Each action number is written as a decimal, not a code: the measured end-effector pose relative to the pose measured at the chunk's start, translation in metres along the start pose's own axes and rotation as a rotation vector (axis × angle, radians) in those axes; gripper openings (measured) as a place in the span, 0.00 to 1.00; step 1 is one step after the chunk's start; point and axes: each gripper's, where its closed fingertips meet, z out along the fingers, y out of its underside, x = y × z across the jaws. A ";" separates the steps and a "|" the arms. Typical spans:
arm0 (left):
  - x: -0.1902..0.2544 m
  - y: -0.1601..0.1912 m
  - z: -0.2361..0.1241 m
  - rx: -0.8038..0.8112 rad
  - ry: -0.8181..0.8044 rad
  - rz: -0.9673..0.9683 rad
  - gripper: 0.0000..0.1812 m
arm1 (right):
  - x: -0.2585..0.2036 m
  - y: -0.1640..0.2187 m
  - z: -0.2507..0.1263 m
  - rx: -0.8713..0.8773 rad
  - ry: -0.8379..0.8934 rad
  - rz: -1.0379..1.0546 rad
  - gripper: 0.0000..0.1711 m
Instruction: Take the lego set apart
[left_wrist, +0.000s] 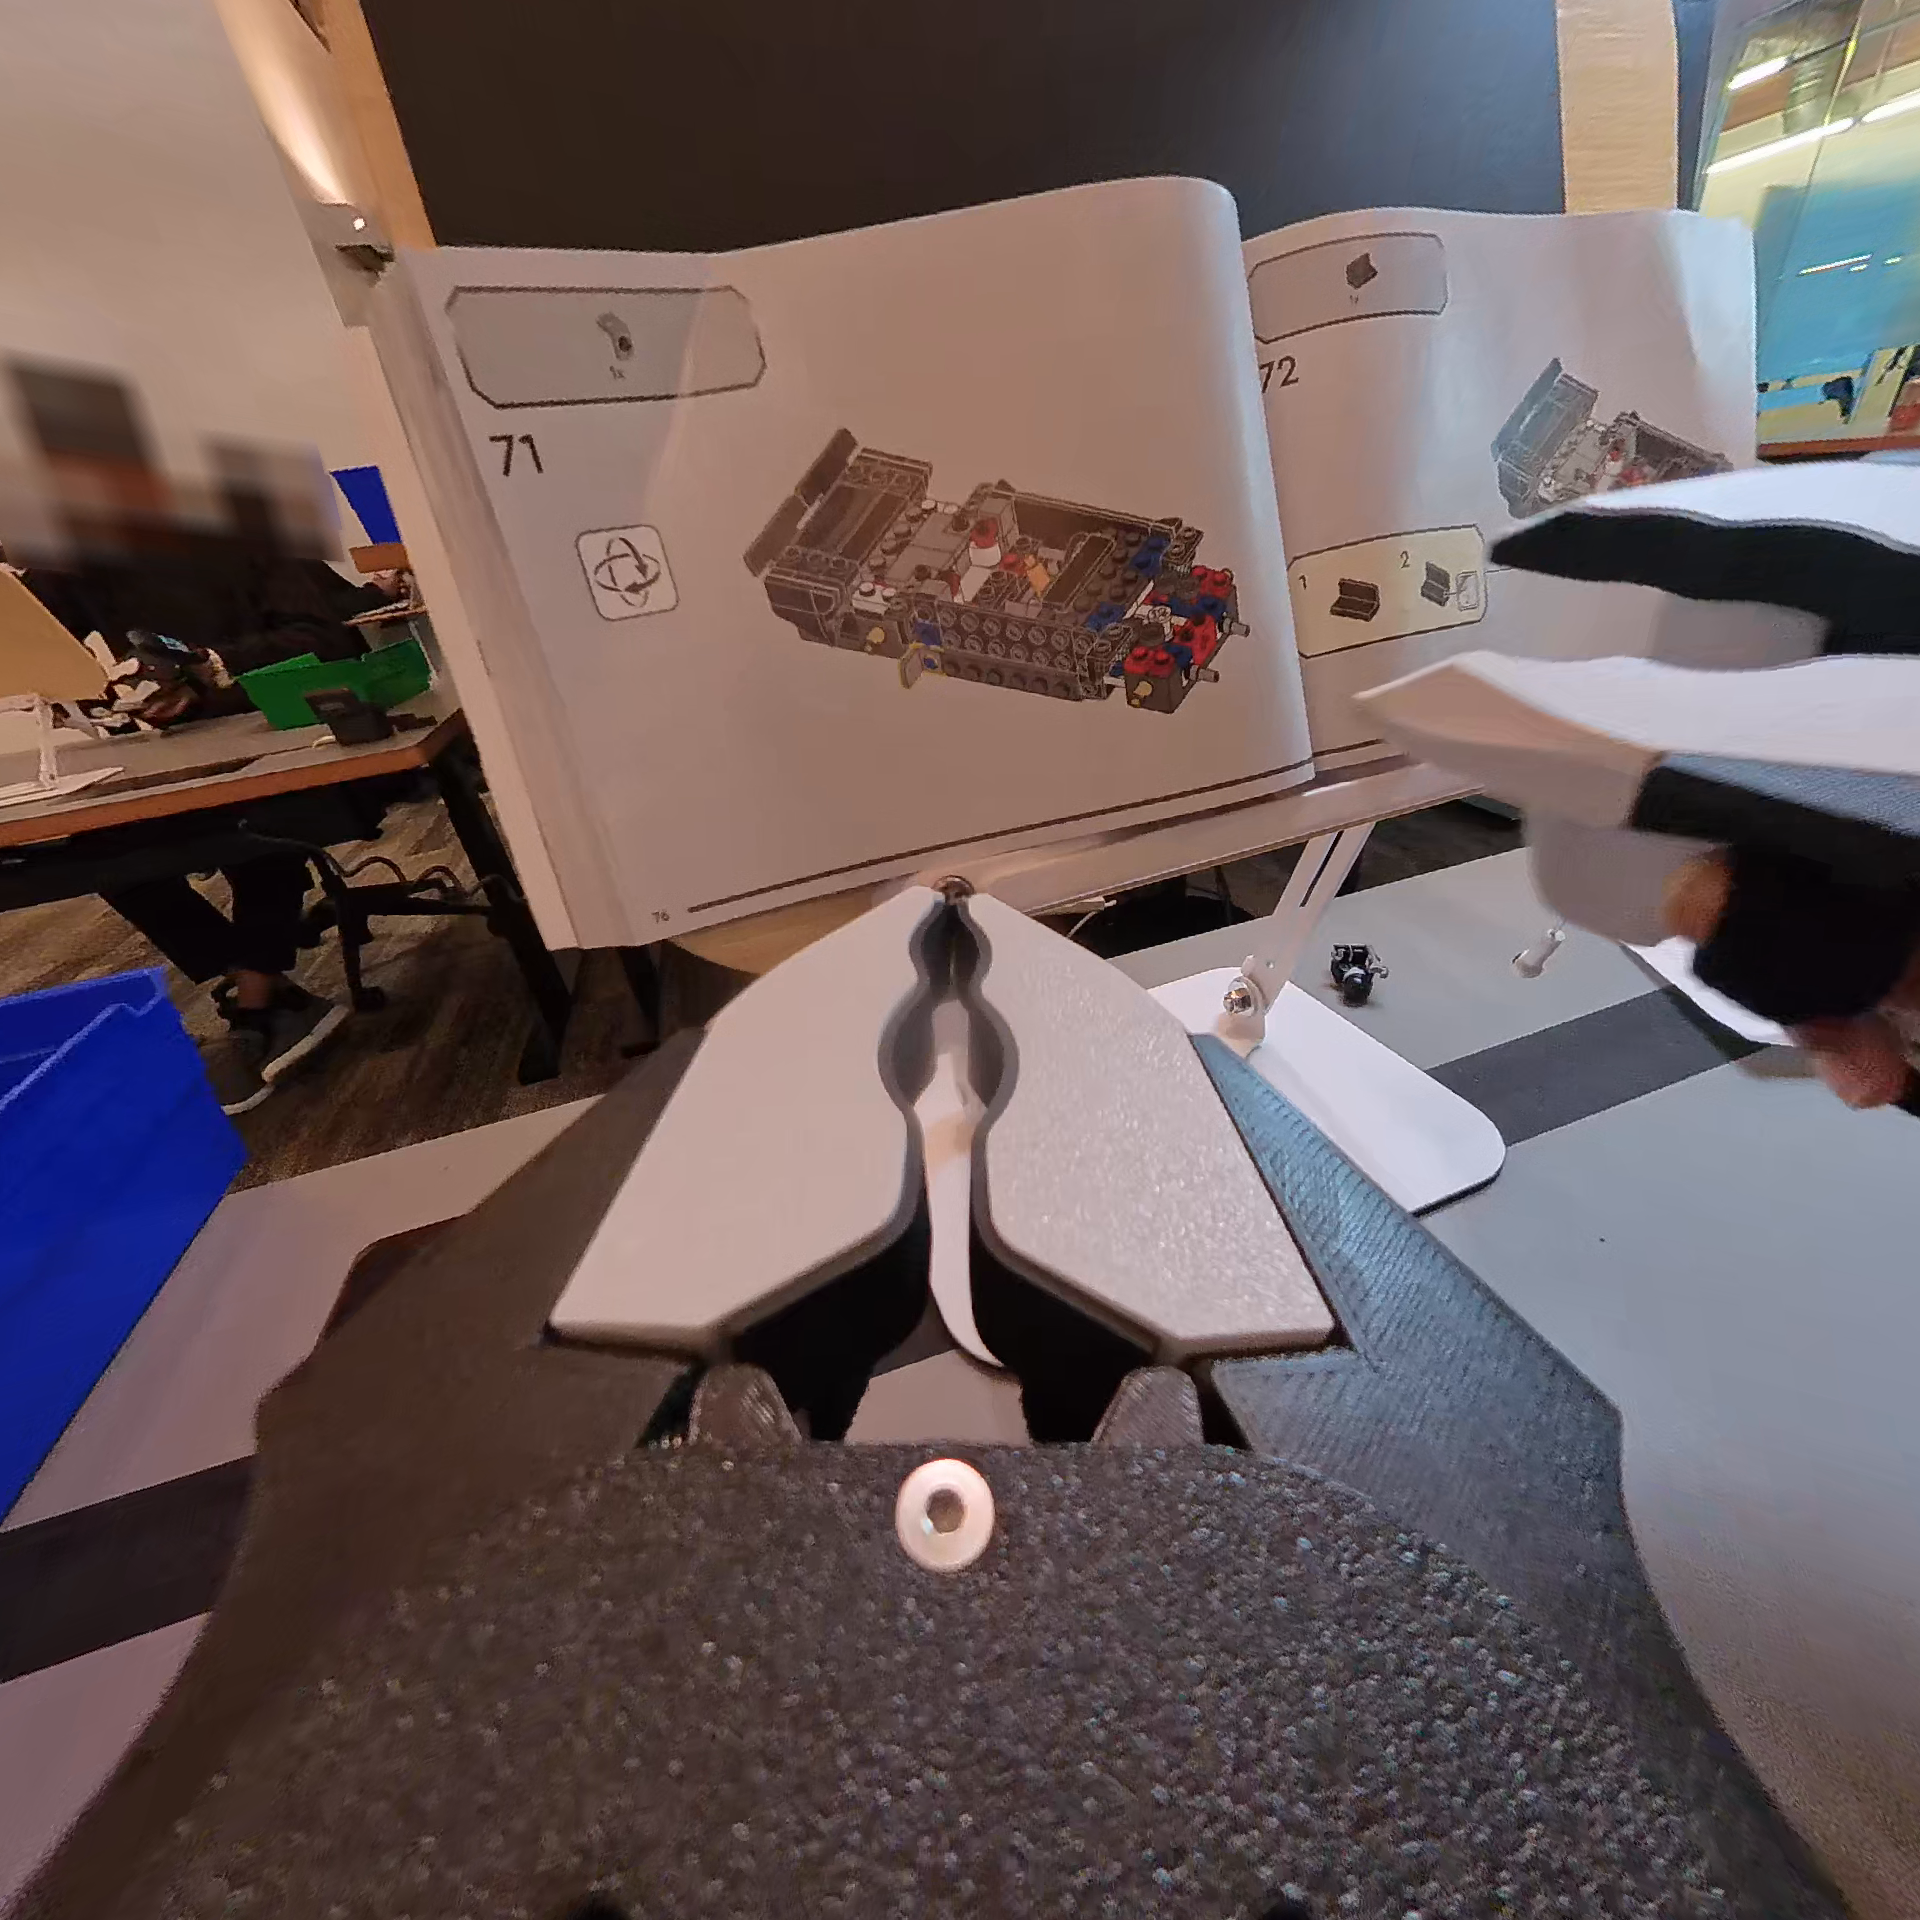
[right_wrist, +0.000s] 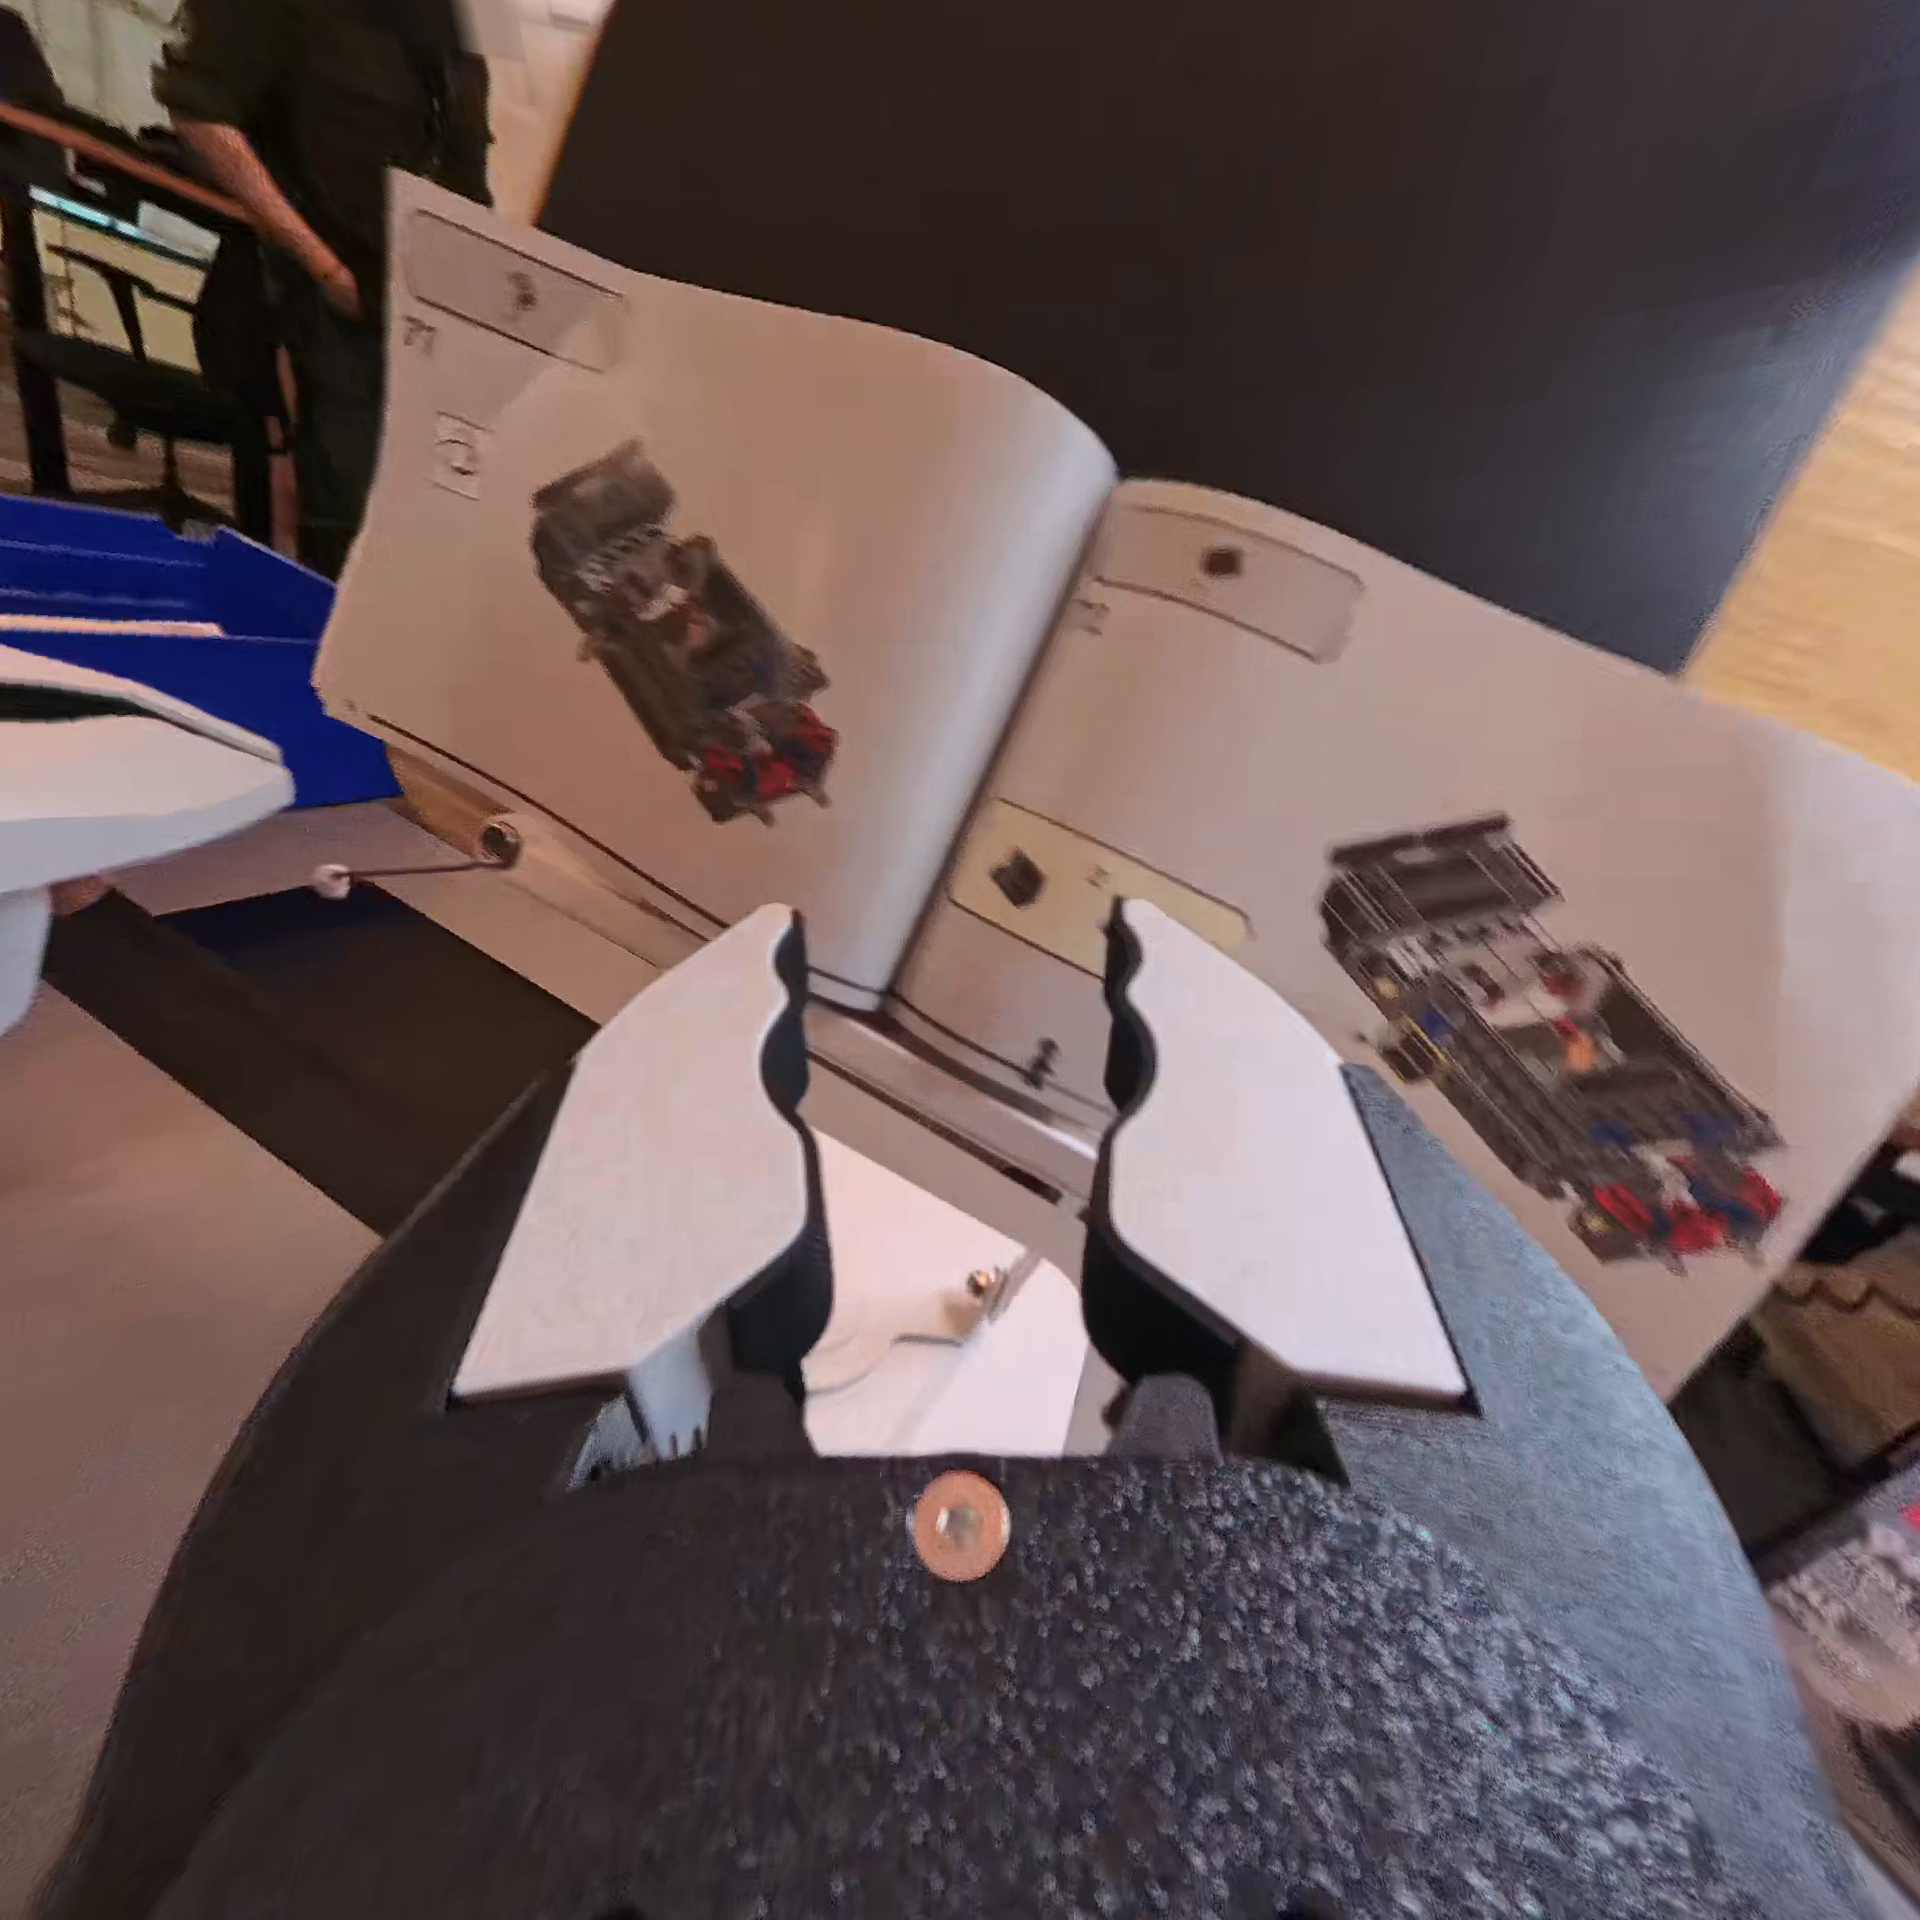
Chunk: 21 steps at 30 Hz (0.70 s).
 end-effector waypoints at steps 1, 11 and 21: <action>0.001 0.000 0.000 -0.001 0.005 -0.001 0.00 | -0.009 -0.005 0.005 -0.001 -0.003 -0.033 0.37; 0.002 -0.011 -0.003 0.019 0.027 -0.035 0.00 | -0.031 -0.031 0.050 -0.003 0.088 -0.291 0.49; -0.004 -0.022 -0.008 0.043 0.038 -0.080 0.00 | -0.023 -0.025 0.058 -0.002 0.159 -0.370 0.45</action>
